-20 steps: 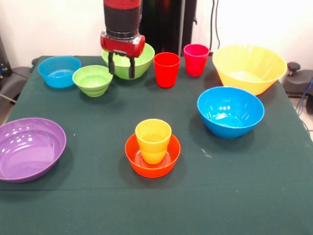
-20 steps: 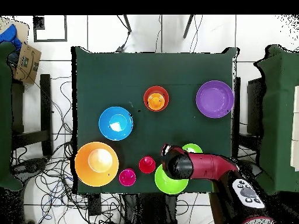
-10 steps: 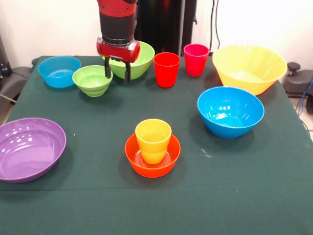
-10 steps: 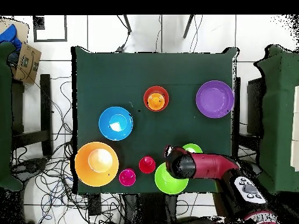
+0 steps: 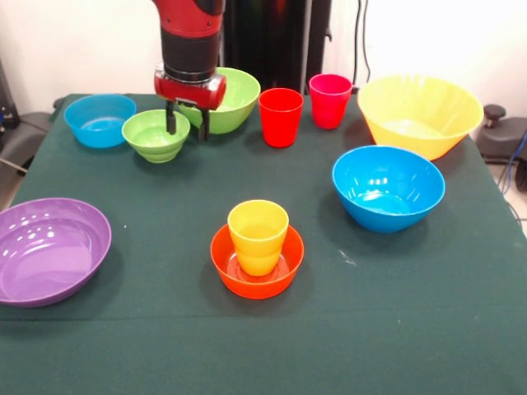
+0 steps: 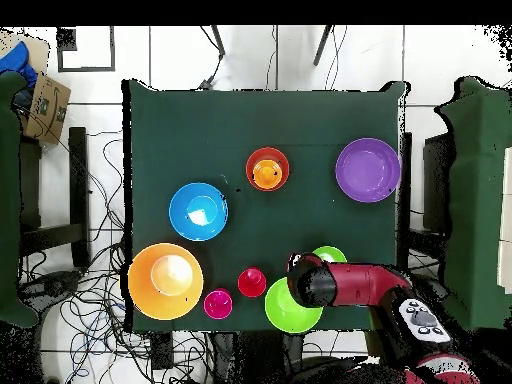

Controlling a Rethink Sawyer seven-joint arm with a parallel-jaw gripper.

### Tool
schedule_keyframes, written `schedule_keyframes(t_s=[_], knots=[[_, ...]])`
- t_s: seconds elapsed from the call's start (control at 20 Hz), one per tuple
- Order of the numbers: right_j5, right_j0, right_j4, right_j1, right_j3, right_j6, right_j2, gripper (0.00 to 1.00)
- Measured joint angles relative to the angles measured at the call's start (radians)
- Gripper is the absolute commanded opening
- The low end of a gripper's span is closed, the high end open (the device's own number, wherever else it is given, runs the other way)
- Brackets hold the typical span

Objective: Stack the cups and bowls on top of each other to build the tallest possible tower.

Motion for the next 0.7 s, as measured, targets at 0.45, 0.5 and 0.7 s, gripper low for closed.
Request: schedule_keyframes(t_s=[0.45, 0.5, 0.7], knots=[[0.000, 0.011, -0.045, 0.027, -0.018, 0.000, -0.044, 1.00], [0.000, 0.011, -0.046, 0.029, -0.018, 0.000, -0.045, 1.00], [0.000, 0.009, -0.048, 0.042, -0.018, 0.000, -0.049, 1.00]])
